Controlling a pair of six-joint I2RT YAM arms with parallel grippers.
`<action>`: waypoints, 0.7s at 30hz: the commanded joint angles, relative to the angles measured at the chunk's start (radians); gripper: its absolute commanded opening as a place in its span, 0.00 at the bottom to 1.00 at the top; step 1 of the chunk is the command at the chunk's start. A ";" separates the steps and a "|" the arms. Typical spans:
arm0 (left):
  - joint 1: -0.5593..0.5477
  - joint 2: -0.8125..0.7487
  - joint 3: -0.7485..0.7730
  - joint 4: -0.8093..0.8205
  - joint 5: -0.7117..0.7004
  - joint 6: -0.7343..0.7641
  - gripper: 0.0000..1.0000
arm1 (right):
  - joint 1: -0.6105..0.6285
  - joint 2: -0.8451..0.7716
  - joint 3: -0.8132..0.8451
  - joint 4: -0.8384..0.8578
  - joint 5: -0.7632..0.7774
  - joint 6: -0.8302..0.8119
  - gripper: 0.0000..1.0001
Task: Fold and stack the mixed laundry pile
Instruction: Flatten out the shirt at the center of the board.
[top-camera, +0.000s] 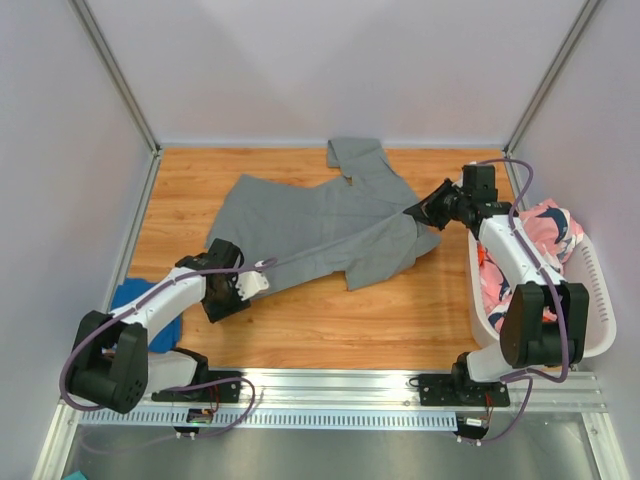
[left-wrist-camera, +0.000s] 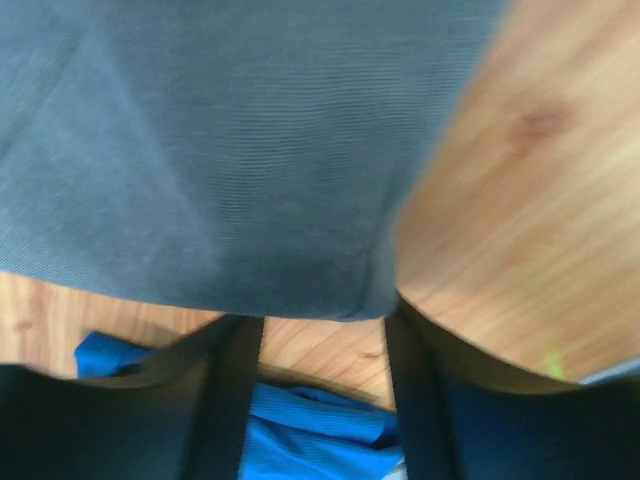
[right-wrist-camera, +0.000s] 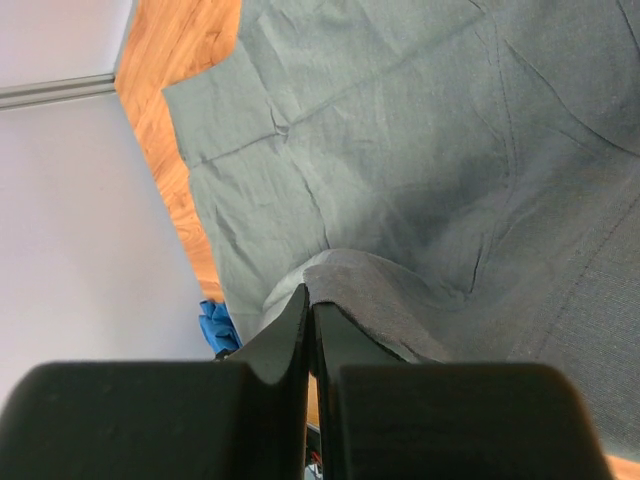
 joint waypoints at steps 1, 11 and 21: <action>-0.003 -0.032 -0.008 0.135 -0.110 -0.048 0.52 | -0.006 -0.006 0.041 0.051 0.019 0.018 0.00; 0.119 -0.056 0.140 0.250 -0.238 0.032 0.00 | -0.003 0.008 0.121 0.046 0.008 0.022 0.00; 0.288 0.159 0.808 0.353 -0.357 0.212 0.00 | 0.045 0.006 0.342 -0.024 0.013 -0.002 0.00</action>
